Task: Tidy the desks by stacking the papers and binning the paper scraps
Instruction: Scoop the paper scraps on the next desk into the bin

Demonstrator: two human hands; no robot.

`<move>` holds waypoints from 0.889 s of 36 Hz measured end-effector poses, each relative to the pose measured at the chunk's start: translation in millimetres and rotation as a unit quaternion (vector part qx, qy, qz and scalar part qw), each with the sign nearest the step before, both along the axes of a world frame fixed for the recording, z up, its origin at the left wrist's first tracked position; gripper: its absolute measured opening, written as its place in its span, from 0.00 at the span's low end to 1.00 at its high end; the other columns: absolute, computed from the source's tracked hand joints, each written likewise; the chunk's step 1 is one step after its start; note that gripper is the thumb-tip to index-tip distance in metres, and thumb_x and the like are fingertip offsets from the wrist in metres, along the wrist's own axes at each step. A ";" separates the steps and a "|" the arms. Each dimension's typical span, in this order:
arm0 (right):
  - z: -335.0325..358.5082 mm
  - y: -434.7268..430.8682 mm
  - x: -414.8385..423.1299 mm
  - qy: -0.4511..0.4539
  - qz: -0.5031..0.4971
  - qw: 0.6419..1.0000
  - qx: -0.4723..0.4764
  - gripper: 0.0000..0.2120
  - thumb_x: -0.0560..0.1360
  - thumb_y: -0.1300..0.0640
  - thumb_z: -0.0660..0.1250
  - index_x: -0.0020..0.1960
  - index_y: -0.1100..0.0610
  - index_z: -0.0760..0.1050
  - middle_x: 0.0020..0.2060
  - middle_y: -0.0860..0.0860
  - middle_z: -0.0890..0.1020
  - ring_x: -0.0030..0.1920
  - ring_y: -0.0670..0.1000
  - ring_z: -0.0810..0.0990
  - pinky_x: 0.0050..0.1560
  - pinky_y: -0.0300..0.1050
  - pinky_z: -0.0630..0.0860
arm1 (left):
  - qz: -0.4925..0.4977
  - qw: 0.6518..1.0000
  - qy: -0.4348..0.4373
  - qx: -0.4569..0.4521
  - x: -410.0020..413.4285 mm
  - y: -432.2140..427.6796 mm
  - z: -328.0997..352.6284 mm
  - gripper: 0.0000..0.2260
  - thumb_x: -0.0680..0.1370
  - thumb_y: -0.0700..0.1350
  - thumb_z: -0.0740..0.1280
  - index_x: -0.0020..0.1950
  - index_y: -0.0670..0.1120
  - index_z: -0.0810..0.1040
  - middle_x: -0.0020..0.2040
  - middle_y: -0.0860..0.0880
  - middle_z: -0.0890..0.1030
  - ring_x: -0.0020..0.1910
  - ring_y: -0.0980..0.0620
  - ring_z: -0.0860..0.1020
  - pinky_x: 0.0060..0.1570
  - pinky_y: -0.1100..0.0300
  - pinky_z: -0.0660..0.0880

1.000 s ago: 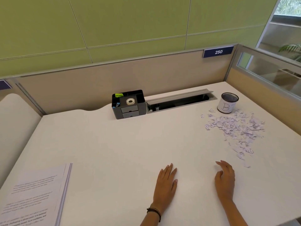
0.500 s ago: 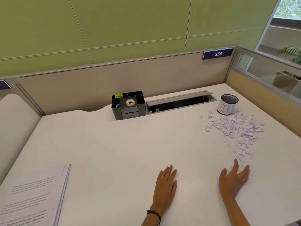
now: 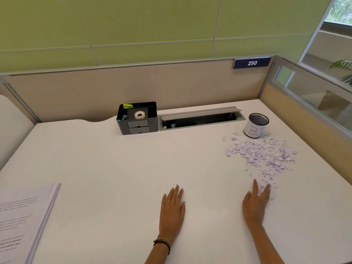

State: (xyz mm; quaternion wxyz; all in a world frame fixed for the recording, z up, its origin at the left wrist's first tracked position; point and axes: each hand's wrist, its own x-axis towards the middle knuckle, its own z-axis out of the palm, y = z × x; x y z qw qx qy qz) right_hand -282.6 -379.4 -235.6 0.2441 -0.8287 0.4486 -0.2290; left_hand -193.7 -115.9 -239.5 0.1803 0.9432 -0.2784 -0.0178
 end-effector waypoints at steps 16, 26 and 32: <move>-1.4 -60.5 -0.4 0.018 0.099 0.995 -0.013 0.18 0.76 0.67 0.60 0.65 0.59 0.73 0.70 0.62 0.65 0.72 0.61 0.61 0.64 0.56 0.68 | 0.176 0.984 0.008 -0.013 -8.1 -67.0 2.2 0.24 0.82 0.52 0.37 0.71 0.47 0.61 0.71 0.44 0.69 0.70 0.46 0.60 0.71 0.52 0.44; 7.8 -92.5 -8.5 0.057 0.212 0.975 -0.032 0.21 0.76 0.68 0.60 0.68 0.56 0.70 0.69 0.54 0.69 0.69 0.53 0.68 0.65 0.48 0.68 | 0.171 0.985 0.017 -0.034 -20.5 -123.1 1.1 0.24 0.82 0.52 0.37 0.70 0.47 0.64 0.70 0.44 0.70 0.69 0.48 0.61 0.70 0.55 0.44; 4.9 -117.0 -14.9 0.039 0.266 0.963 -0.025 0.15 0.79 0.59 0.60 0.64 0.56 0.73 0.67 0.50 0.72 0.67 0.49 0.69 0.66 0.41 0.64 | 0.144 0.988 0.030 -0.041 -33.0 -158.7 0.3 0.25 0.82 0.52 0.37 0.69 0.49 0.67 0.70 0.45 0.70 0.69 0.48 0.65 0.71 0.56 0.46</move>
